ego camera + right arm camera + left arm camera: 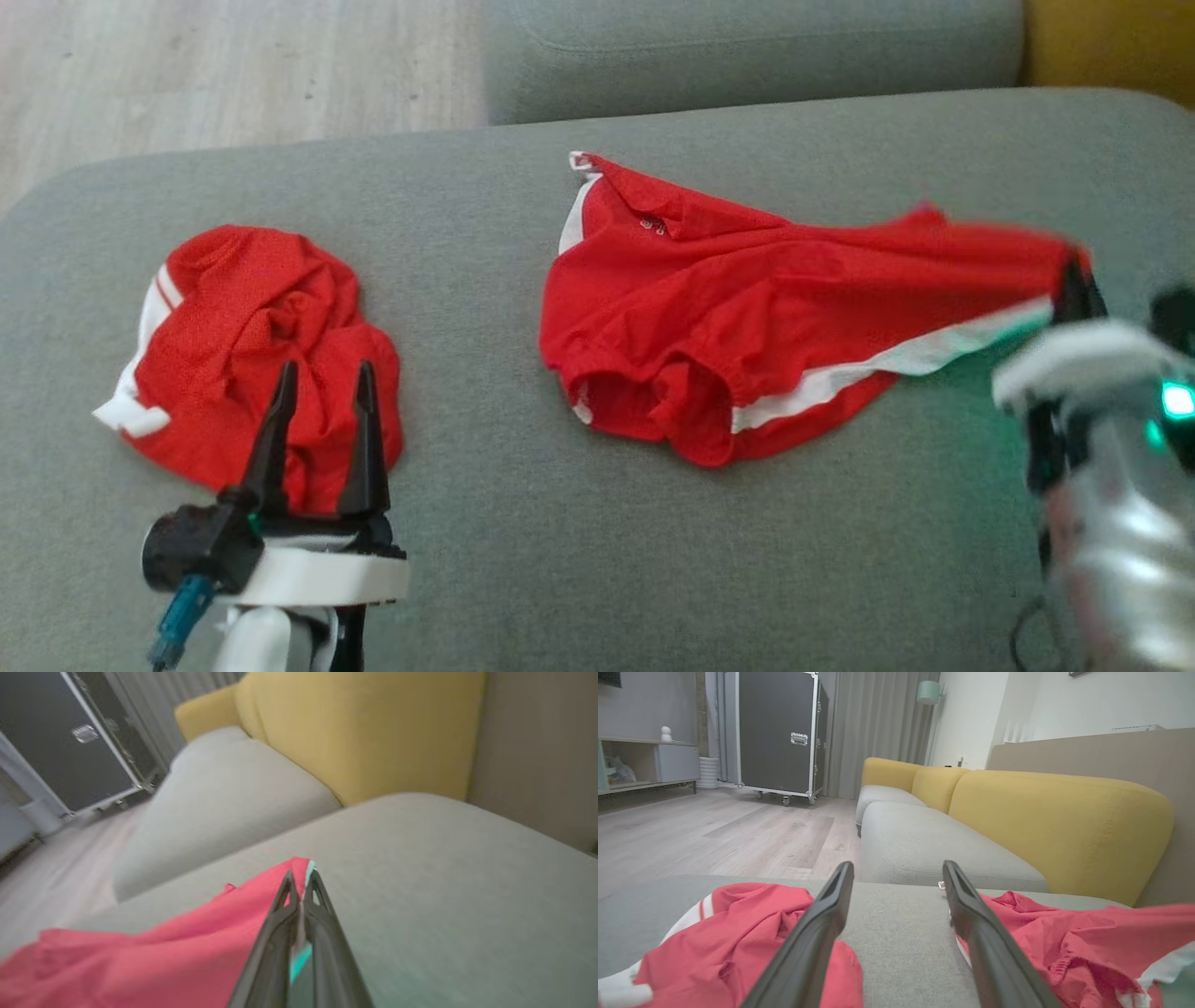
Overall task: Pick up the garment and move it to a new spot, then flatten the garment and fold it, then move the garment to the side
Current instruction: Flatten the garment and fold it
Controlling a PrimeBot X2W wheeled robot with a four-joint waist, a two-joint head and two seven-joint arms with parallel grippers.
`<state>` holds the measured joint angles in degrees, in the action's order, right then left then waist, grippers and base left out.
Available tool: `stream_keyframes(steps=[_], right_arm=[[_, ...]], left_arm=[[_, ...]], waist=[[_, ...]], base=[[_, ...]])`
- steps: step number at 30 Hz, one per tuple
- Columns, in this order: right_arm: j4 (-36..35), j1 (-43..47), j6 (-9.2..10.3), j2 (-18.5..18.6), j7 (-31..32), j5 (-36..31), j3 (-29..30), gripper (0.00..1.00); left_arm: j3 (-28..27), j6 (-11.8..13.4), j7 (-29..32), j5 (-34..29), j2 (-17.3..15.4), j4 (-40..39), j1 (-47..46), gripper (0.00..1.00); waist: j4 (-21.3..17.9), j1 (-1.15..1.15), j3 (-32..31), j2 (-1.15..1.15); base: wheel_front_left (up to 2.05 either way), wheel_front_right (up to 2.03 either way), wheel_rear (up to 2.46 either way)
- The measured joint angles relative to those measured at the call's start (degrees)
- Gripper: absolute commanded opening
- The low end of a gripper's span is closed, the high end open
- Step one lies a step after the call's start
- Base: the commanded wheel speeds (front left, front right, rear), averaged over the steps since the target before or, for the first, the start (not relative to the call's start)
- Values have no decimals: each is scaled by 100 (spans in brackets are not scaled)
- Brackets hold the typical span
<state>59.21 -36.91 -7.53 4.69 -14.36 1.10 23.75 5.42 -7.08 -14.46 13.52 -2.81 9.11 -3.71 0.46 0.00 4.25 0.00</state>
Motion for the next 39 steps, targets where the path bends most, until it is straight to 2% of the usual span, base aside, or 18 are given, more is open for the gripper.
stream_keyframes(steps=[4, 5, 6, 9, 13, 16, 19, 23, 26, 32, 39], right_arm=[[-208, 332, 0, -91, 1, -686, 905, 0], [-285, 330, 0, -108, 1, -823, 1057, 65], [-285, 330, 0, -108, 1, -823, 1057, 100], [-337, 276, 0, -122, 7, -947, 1060, 100], [-606, 129, 0, -148, 5, -630, 372, 100], [-1423, 176, 0, -144, 0, -137, -703, 100], [-2525, 614, 0, -152, -1, 282, -1648, 100], [-3640, 1666, 0, -151, -1, 566, -2454, 100], [-4106, 2287, 0, -155, -1, 675, -2906, 100], [-4199, 2341, 0, -154, -1, 539, -3259, 100], [-3219, 1115, 0, -145, 778, 226, -3502, 100]], left_arm=[[3, 0, 0, -51, 2, 3, -114, 100], [7, 0, 0, -51, 3, 4, -143, 100], [7, 0, 0, -51, 3, 4, -143, 100], [26, -2, 0, -51, 3, 30, -204, 100], [32, -5, 0, -51, 4, 68, -199, 100], [32, -7, 0, -51, 5, 71, -196, 100], [21, -7, 0, -51, 5, 57, -175, 100], [14, -7, 0, -51, 5, 22, -148, 100], [21, -8, 0, -47, 7, -5, -114, 100], [177, -8, 0, -47, 7, -12, -90, 100], [379, -8, 0, 42, 7, 26, -309, 100]], waist=[[-123, 0, 82, 0], [-143, 0, 96, 0], [-143, 0, 96, 0], [-172, 0, 84, 0], [-185, 0, 26, 0], [-197, 0, -11, 0], [-226, 0, -40, 0], [-244, -1, -77, 0], [-228, -1, -78, 0], [-44, -1, 48, 0], [375, 0, 315, 0]], base=[[0, 0, 0], [0, 0, 0], [0, 0, 0], [0, 0, 0], [0, 0, 0], [0, 0, 0], [0, 0, 0], [0, 0, 0], [0, 0, 0], [0, 0, 0], [0, 0, 0]])
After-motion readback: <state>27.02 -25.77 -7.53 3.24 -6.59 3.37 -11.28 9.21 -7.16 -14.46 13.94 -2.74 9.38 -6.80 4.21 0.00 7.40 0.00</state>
